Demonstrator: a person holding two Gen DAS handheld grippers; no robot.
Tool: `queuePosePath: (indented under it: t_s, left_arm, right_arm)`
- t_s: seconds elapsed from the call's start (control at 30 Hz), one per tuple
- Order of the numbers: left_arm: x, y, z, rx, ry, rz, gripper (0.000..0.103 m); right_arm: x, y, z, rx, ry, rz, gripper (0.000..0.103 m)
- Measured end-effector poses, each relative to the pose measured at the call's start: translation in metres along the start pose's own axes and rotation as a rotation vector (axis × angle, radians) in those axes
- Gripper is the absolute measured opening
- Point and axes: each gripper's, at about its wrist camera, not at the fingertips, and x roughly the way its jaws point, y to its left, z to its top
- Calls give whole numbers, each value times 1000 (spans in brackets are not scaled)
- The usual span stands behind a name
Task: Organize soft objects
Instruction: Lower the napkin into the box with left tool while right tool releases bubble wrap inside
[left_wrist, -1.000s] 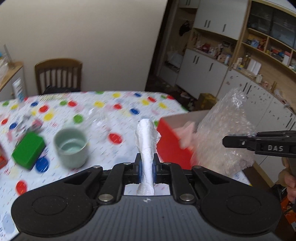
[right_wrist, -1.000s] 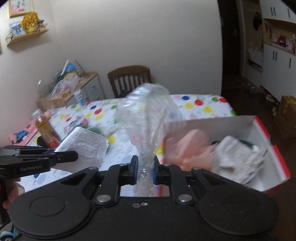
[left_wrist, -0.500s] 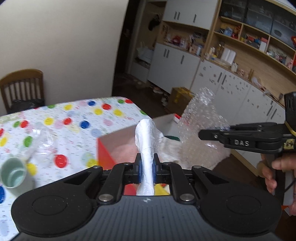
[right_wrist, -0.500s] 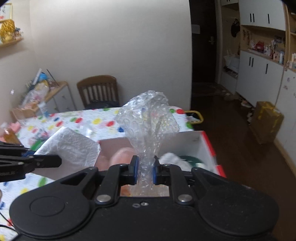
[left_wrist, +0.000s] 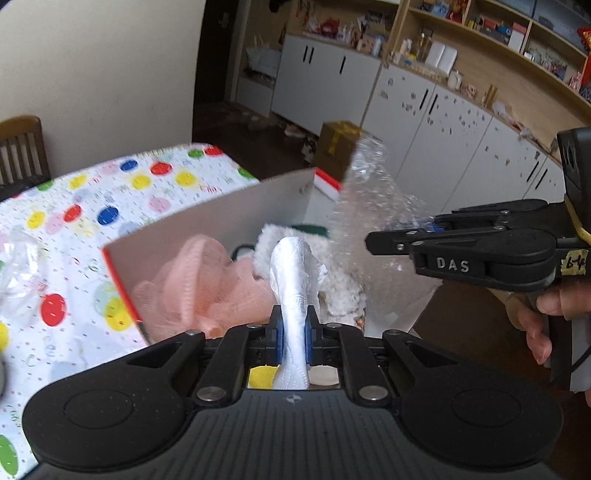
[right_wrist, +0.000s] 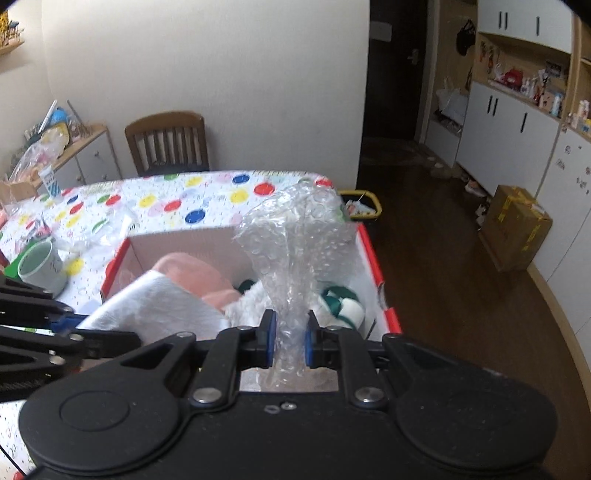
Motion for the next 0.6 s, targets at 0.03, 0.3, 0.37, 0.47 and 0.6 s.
queuePosePath:
  t_s: [0.03,0.3,0.37,0.47,0.6]
  left_arm:
    - [5,0,0,2,13,0,10]
    - [32,-2,-9,46,79,36,10]
    - [35,-2,-10,58,88,47,10]
    - [39,-1,-10,66,97,58,10]
    - [42,-2,-12,75,113,69,10]
  right_arm:
    - [4,1,-1,-4,10,4,14]
    - [31,2,-8,21,80,72,14]
    - [36,2,-10,38,98,89,14]
    - [44,1,-11,69,117,110,14]
    - [54,-2,-13,121,149,142,15]
